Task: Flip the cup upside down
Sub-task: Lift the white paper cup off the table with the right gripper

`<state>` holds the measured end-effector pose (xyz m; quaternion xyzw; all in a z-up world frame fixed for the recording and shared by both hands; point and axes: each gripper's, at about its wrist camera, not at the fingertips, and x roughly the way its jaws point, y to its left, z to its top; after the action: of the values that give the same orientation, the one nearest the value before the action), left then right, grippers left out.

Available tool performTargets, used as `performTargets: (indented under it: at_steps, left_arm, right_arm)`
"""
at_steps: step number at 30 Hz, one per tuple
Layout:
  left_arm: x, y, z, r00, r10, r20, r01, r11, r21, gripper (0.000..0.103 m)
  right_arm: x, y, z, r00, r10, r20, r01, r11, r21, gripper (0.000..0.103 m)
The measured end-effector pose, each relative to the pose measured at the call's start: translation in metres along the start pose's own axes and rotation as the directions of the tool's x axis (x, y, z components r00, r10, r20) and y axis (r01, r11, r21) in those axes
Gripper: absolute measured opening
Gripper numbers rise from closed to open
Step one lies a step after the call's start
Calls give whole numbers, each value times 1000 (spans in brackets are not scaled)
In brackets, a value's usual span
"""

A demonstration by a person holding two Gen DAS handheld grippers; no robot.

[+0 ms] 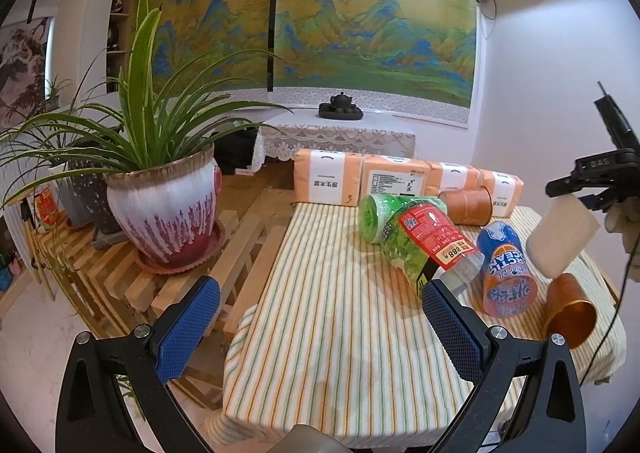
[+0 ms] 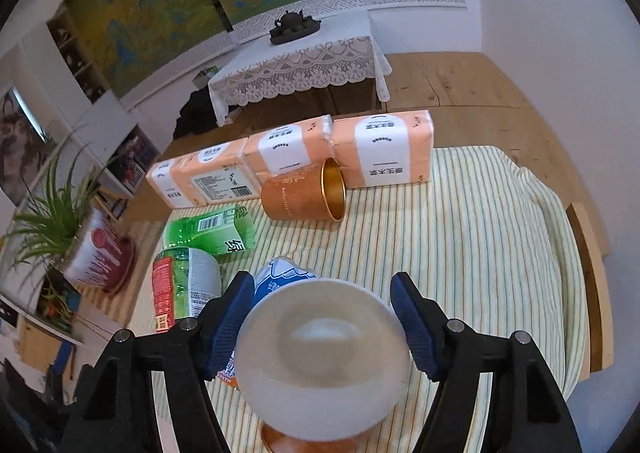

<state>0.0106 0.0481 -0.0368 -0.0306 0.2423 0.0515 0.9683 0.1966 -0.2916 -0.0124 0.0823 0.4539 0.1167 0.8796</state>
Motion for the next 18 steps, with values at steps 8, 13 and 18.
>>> performTargets:
  at_steps: [8,13,18]
  left_arm:
    - [5,3,1,1000,15,-6,-15,1000,-7,102]
    - [10,0,1,1000,16,-14,-16,1000,1,102]
    - [10,-2,1,1000,7,-12,-7,1000,3,102]
  right_arm:
    - [18,-8,13,999,-45,4,45,999,20,66]
    - [21,-13,19,999,-48,13,48,998,34,66]
    - [7,0,21,997,-59,49,59,998,-1,66]
